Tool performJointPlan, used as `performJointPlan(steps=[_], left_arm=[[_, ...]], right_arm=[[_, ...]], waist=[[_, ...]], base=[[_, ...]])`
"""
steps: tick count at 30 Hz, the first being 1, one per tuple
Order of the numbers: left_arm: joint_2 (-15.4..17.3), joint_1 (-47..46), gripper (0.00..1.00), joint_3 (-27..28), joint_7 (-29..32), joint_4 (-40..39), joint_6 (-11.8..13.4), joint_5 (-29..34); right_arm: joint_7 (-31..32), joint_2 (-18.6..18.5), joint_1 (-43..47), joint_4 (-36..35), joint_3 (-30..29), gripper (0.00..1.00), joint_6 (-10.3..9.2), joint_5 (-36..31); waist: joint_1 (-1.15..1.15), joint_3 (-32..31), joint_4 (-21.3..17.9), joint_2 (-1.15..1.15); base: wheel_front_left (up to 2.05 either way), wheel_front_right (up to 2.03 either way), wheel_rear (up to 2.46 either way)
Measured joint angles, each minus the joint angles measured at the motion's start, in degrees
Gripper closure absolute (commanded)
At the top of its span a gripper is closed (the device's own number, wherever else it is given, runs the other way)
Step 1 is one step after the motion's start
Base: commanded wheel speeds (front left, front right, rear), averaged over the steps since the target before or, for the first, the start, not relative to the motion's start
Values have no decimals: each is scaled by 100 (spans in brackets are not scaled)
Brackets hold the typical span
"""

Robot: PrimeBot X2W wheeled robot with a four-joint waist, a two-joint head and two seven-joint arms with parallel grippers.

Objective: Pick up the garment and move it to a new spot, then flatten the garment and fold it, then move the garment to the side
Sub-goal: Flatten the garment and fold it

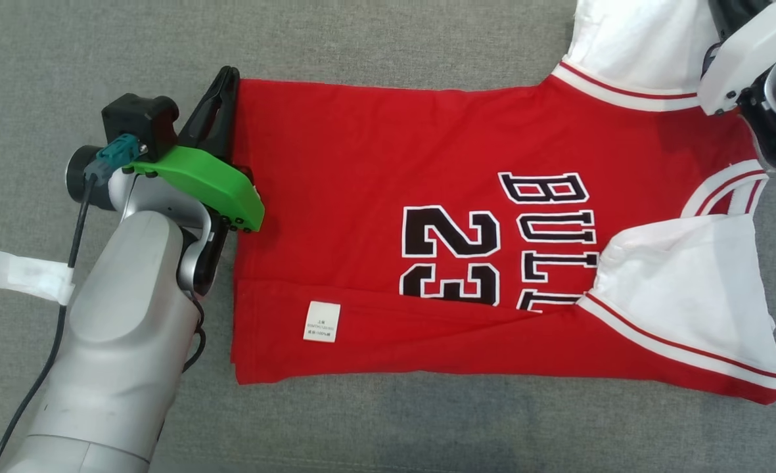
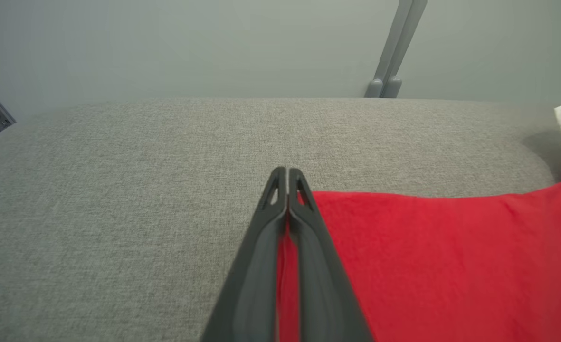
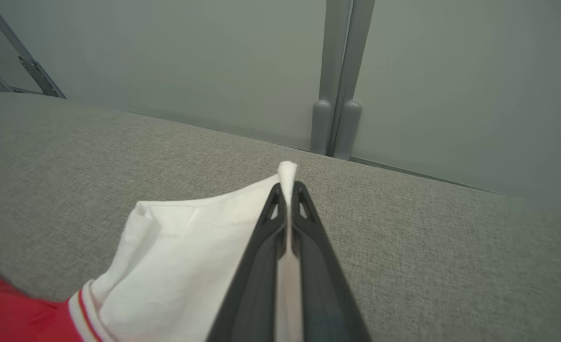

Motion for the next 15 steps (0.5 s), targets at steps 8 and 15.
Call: performJointPlan(steps=[8, 15], left_arm=[[132, 283, 100, -60, -49, -36, -88, 8], [399, 782, 100, -111, -63, -246, -162, 8]], right_arm=[[-580, 243, 567, -45, 4, 100, 51, 252], [-768, 339, 1132, -183, 96, 100, 52, 381]], waist=[[0, -435, -180, 0], [0, -823, -317, 0]], base=[[0, 0, 0], [0, 0, 0]])
